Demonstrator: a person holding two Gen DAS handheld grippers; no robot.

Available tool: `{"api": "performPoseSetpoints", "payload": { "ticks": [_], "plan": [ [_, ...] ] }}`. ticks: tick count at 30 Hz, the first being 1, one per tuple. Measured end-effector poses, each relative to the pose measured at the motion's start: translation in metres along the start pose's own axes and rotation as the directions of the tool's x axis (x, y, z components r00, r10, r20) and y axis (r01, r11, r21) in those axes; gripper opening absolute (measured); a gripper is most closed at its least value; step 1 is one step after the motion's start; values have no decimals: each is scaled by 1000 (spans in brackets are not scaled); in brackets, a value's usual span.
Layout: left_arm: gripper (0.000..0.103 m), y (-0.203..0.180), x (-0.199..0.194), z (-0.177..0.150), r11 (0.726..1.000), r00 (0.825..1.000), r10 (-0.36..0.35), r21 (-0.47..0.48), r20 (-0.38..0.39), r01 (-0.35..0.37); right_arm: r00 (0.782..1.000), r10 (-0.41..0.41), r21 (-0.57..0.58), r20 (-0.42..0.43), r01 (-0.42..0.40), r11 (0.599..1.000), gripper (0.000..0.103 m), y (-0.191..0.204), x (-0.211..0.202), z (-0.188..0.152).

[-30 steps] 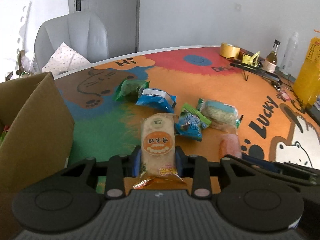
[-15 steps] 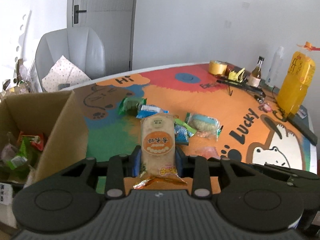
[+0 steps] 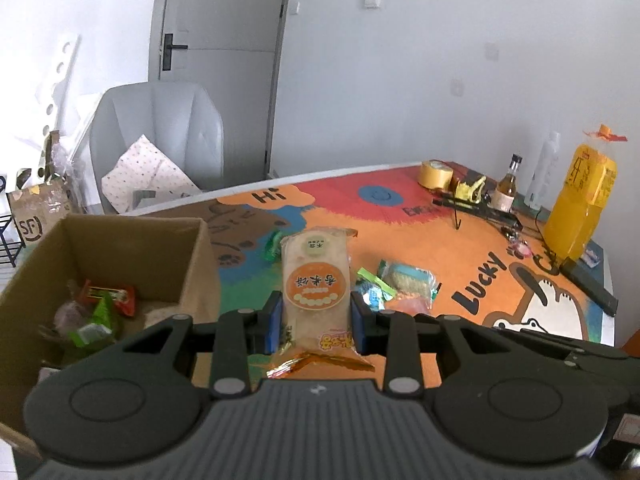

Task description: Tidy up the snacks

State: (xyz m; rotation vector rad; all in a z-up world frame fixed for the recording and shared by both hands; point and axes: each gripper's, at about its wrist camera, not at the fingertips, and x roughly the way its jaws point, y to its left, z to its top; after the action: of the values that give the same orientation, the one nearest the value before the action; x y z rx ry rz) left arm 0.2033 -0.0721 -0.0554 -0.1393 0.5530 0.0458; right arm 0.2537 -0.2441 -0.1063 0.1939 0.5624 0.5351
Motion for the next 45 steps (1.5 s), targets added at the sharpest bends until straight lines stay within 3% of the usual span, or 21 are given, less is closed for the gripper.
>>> {"api": "performPoseSetpoints", "payload": {
  "ticks": [1, 12, 17, 19, 22, 32, 33, 35, 36, 44, 45],
  "plan": [
    [33, 3, -2, 0, 1000, 1000, 2, -5, 4, -2, 1000, 3, -3, 2, -3, 1000, 0, 3, -1, 1],
    [33, 35, -24, 2, 998, 999, 36, -53, 35, -34, 999, 25, -15, -24, -25, 1000, 0, 26, 3, 0],
    [33, 51, -30, -1, 995, 997, 70, -76, 40, -67, 997, 13, 25, -77, -12, 1000, 18, 23, 10, -9],
    [33, 59, -32, -3, 992, 995, 87, -89, 38, -84, 995, 9, 25, -97, -7, 1000, 37, 23, 13, -13],
    [33, 71, -33, -5, 988, 993, 111, -109, 33, -107, 993, -23, 19, -112, 25, 1000, 52, 24, 18, -19],
    [33, 113, -39, -12, 969, 983, 183, -169, 6, -180, 977, -89, -38, -196, 83, 996, 54, 33, 47, -38],
    [33, 116, -39, -13, 967, 982, 189, -172, 3, -185, 975, -97, -48, -202, 89, 995, 51, 34, 49, -40],
    [33, 123, -39, -15, 965, 981, 196, -176, -12, -195, 975, -114, -80, -189, 101, 992, 33, 37, 48, -42],
    [33, 125, -39, -15, 963, 980, 200, -179, -22, -200, 975, -120, -92, -187, 104, 990, 16, 38, 47, -43],
    [39, 136, -52, -16, 953, 976, 218, -215, -9, -215, 986, -51, -85, -160, 37, 996, 6, 44, 39, -37],
    [40, 138, -53, -16, 952, 975, 220, -218, -7, -216, 987, -46, -89, -153, 33, 995, 1, 46, 38, -35]
  ]
}}
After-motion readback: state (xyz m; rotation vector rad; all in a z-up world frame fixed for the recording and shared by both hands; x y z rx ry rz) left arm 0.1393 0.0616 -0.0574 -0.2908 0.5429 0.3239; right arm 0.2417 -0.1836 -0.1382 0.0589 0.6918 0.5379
